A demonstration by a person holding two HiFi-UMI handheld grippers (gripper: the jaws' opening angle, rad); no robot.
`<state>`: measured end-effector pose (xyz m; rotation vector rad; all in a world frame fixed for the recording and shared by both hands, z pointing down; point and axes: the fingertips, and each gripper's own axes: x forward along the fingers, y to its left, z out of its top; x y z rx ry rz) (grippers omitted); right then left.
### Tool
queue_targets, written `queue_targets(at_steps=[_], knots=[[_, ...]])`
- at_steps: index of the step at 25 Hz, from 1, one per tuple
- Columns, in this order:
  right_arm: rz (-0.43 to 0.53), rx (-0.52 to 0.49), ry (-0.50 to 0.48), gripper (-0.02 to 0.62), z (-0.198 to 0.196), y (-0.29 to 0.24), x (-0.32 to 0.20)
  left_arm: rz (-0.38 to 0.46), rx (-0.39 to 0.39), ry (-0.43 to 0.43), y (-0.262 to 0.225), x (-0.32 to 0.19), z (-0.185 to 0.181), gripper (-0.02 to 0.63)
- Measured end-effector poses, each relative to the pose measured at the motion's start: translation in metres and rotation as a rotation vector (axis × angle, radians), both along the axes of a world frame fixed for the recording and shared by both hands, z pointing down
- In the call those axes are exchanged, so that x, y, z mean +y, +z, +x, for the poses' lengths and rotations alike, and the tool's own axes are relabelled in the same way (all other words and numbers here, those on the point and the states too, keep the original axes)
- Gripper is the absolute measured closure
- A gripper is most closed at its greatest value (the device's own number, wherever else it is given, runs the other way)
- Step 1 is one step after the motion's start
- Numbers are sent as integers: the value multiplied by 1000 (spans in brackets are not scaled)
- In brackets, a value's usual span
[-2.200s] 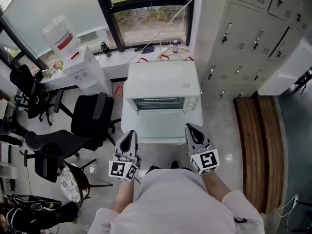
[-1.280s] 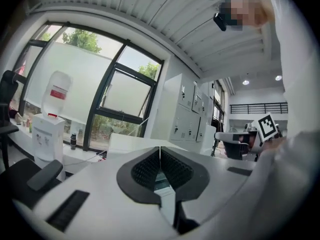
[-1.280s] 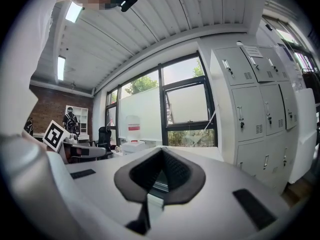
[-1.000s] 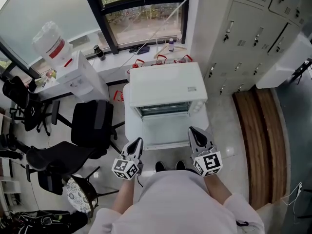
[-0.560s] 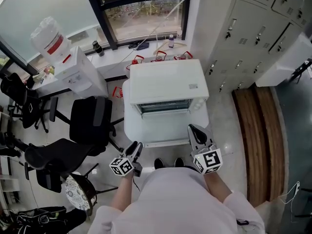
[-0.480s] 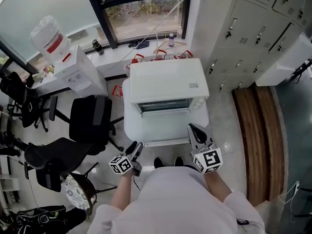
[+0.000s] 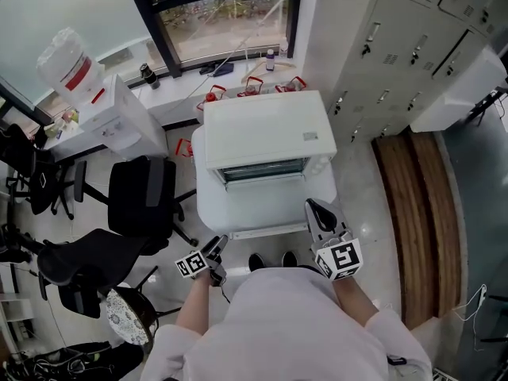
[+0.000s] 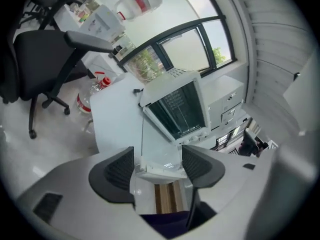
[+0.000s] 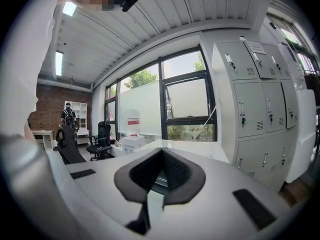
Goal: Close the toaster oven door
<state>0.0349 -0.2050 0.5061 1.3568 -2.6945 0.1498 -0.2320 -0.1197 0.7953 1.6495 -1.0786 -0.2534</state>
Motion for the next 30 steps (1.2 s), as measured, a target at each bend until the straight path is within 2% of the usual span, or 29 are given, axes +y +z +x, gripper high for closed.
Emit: queue_targets(at_steps=[3,6,11,20,25,30], knots=[[-1,3,9,588,3,0,-1,-79,70,-31,20,1,-1,316],[-4,1,17,586,6,1,-3,-123,151,-80,32,-4,-1,316],[-8,2,27,588,10,1,-3,-163,206,-79,44,-10,8,316],[-5,18,33,588,15,1,1,-180,261,-98,47,-17,17,321],[-7,17,34,588,18,2,3,-159,277,-112,41,-22,17,384],[3,28,23,586,17,1,6,-180,281,-125,40,-22,17,399]])
